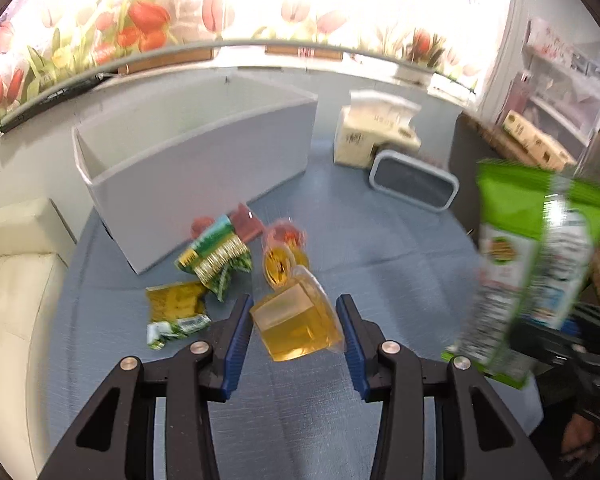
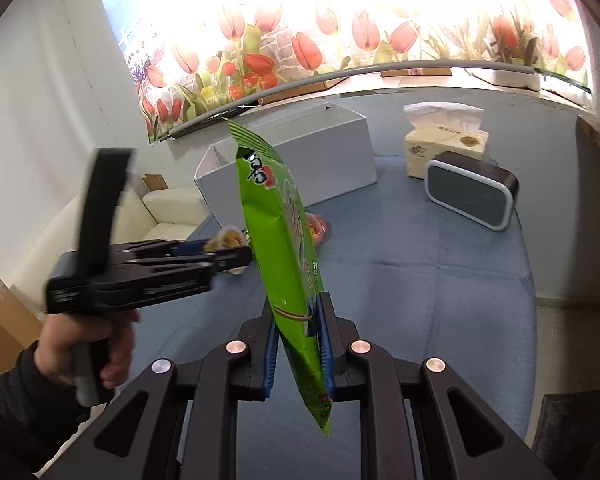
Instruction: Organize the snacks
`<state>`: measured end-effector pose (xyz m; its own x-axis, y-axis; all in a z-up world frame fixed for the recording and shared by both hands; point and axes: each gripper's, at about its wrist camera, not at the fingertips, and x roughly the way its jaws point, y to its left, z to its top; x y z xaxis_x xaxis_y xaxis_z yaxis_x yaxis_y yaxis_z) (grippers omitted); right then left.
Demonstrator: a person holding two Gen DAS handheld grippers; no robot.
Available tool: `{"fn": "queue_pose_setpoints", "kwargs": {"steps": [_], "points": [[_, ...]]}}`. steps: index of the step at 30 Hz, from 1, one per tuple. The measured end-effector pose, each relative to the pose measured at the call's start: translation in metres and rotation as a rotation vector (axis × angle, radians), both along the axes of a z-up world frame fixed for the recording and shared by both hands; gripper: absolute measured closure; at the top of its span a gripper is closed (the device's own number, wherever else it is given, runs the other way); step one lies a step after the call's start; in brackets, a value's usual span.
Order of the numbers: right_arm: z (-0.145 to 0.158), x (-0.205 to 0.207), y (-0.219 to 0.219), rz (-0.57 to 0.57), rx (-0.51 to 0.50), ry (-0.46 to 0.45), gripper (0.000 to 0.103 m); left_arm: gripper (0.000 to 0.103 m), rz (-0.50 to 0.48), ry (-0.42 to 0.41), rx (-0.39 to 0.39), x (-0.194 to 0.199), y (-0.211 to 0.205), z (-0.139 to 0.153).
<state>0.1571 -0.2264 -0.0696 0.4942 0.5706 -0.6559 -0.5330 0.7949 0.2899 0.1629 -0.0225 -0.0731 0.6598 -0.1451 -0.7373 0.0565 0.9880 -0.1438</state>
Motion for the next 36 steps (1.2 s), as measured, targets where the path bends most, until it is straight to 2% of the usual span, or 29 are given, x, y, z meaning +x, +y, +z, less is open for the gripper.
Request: {"fn": "queue_pose_setpoints", "kwargs": {"steps": [8,18,22,23,24,28,31,32,34,35,36], "points": [[0.015,0.041,0.048,0.06,0.008,-0.02,0.084,0.056,0.029,-0.095,-0.041,0.013,0.045,0.053],[0.055,0.153,0.129,0.098,0.041,-0.033,0.084,0.056,0.101,-0.151,-0.067,0.087,0.114,0.087],[0.066,0.208,0.156,0.096,0.028,-0.036,0.084,0.056,0.113,-0.146,-0.08,0.114,0.133,0.091],[0.066,0.22,0.16,0.095,0.042,0.047,0.084,0.056,0.112,-0.139,-0.083,0.122,0.138,0.09],[0.066,0.233,0.166,0.089,0.028,0.057,0.084,0.056,0.112,-0.132,-0.081,0.127,0.14,0.089],[0.052,0.279,0.185,0.047,-0.078,0.097,0.084,0.056,0.114,-0.101,-0.07,0.151,0.15,0.074],[0.035,0.299,0.19,0.028,-0.144,0.12,0.084,0.056,0.115,-0.067,-0.041,0.163,0.152,0.056],[0.029,0.305,0.192,0.014,-0.173,0.121,0.08,0.055,0.115,-0.058,-0.03,0.165,0.152,0.05],[0.015,0.313,0.193,-0.025,-0.241,0.141,0.039,0.051,0.117,-0.021,-0.004,0.173,0.152,0.035],[0.01,0.316,0.193,-0.047,-0.264,0.14,0.01,0.047,0.121,-0.004,0.001,0.177,0.153,0.028],[0.008,0.314,0.19,-0.056,-0.26,0.113,0.009,0.037,0.12,-0.003,-0.001,0.177,0.154,0.024]]}}
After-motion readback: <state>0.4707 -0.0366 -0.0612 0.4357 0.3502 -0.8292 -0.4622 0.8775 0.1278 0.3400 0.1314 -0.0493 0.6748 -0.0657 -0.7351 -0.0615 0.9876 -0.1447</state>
